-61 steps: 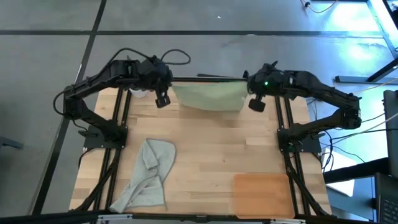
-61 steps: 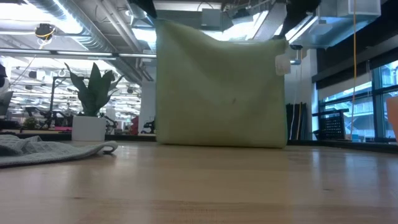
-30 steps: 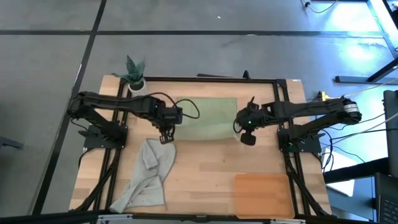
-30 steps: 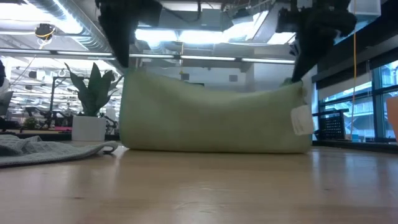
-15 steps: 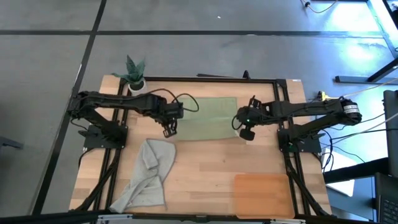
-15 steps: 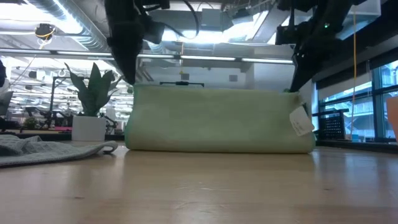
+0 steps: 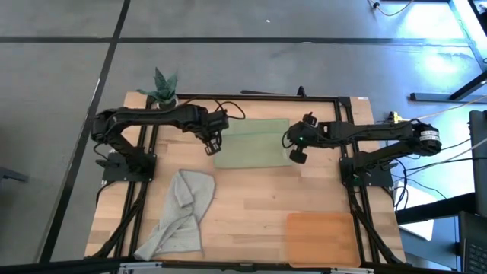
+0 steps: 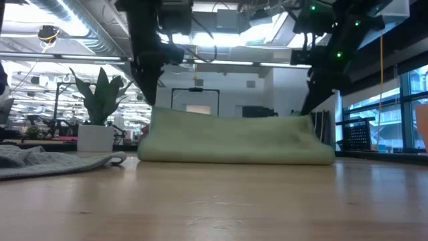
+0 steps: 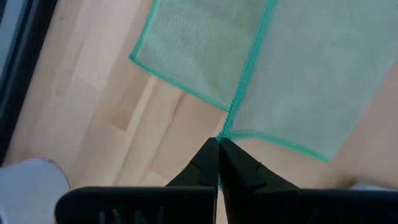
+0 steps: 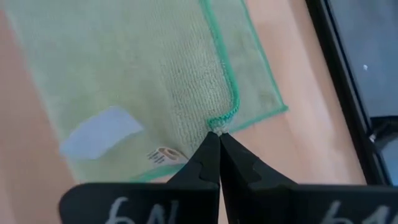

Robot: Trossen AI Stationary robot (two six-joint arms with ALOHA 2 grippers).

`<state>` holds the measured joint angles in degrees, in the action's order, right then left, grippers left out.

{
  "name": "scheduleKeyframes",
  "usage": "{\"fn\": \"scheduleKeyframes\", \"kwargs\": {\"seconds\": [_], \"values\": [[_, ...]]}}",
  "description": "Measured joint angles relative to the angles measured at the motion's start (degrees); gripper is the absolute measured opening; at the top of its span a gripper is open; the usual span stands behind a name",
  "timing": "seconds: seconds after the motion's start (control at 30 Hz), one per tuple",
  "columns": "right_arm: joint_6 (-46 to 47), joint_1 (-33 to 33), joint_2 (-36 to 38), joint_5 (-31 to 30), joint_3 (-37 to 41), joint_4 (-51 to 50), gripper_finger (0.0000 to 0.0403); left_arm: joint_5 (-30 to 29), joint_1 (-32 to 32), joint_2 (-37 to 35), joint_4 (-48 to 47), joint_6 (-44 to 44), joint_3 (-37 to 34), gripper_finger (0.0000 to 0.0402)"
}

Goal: Roll microfiber towels into tight, uniform cylinder then place into a basket
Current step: Fold the green microfiber cloth

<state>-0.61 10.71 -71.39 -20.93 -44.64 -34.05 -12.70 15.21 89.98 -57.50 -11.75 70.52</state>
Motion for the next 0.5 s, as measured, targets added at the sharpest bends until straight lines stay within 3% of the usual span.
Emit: {"fn": "scheduleKeyframes", "kwargs": {"seconds": [0.5], "values": [[-4.5, 5.7, -0.6, -1.4, 0.1, 3.9, 0.0, -1.1, 4.4, 4.6, 5.2, 3.0, 0.0, 0.0]]}}
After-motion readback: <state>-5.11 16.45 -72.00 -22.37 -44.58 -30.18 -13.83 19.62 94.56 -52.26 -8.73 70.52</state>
